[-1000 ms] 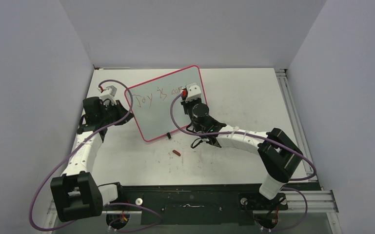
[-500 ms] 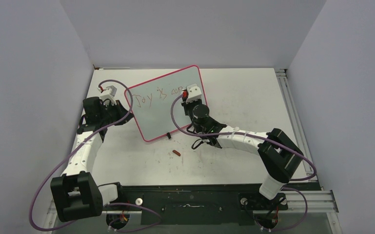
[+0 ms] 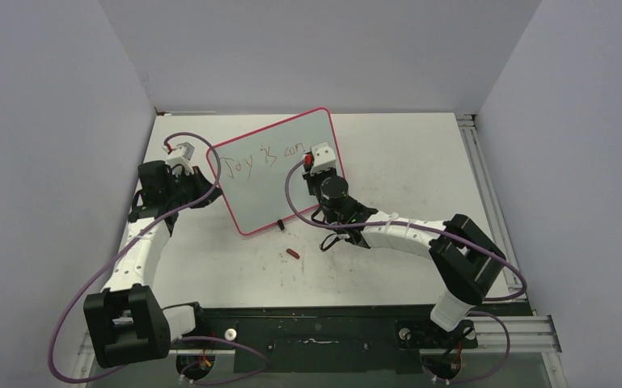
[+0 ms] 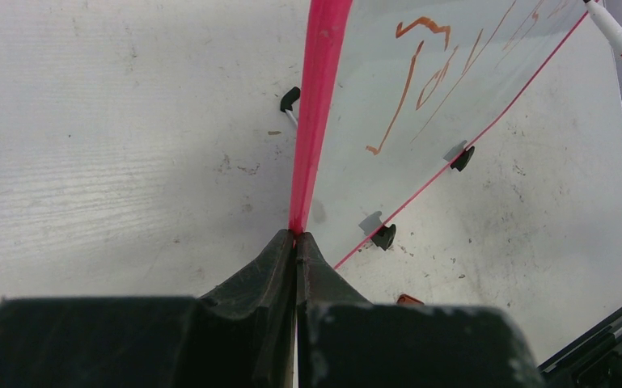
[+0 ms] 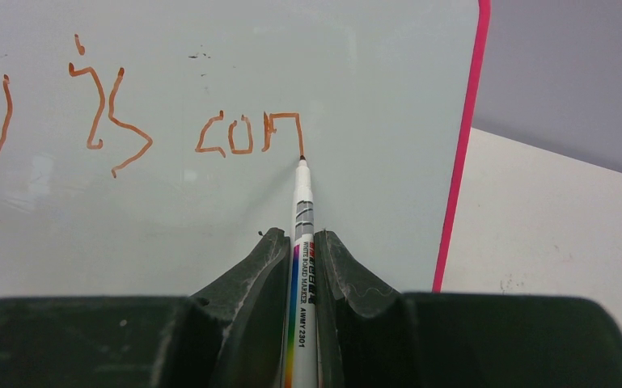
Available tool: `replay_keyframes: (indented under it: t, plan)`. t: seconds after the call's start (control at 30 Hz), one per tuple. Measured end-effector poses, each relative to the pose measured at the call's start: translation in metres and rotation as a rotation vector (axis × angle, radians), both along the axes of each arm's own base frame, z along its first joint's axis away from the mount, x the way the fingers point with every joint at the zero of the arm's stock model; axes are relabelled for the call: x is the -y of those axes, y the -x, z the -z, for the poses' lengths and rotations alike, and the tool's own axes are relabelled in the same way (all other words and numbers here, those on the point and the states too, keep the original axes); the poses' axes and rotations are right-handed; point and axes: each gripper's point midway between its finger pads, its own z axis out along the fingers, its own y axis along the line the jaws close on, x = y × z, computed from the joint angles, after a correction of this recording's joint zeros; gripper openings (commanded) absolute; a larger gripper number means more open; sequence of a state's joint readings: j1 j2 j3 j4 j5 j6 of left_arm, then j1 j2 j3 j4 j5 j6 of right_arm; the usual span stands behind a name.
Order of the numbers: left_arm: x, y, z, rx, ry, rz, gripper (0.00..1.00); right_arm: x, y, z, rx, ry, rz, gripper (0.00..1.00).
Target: Write a sentence on the whiteboard
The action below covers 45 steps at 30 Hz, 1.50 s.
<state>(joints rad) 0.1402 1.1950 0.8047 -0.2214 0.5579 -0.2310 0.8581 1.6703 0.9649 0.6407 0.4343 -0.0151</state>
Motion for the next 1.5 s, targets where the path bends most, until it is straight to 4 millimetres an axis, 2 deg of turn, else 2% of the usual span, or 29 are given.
replay_keyframes:
  t: [0.3,0.97,1.23,1.5]
  plan:
    - [0.002,0.001,-0.002,0.005,0.002,0.006,0.0,0.006,0.004,-0.017,0.018,-0.015,0.01,0.05]
    - [0.002,0.001,-0.002,0.004,0.002,0.007,0.0,0.006,0.002,-0.013,0.022,0.01,0.007,0.05]
    - [0.002,0.001,-0.002,0.004,0.002,0.007,0.0,0.001,-0.002,-0.021,0.038,-0.008,0.004,0.05]
    - [0.002,0.001,-0.002,0.004,0.001,0.006,0.0,-0.001,-0.005,-0.016,0.034,0.0,0.004,0.05]
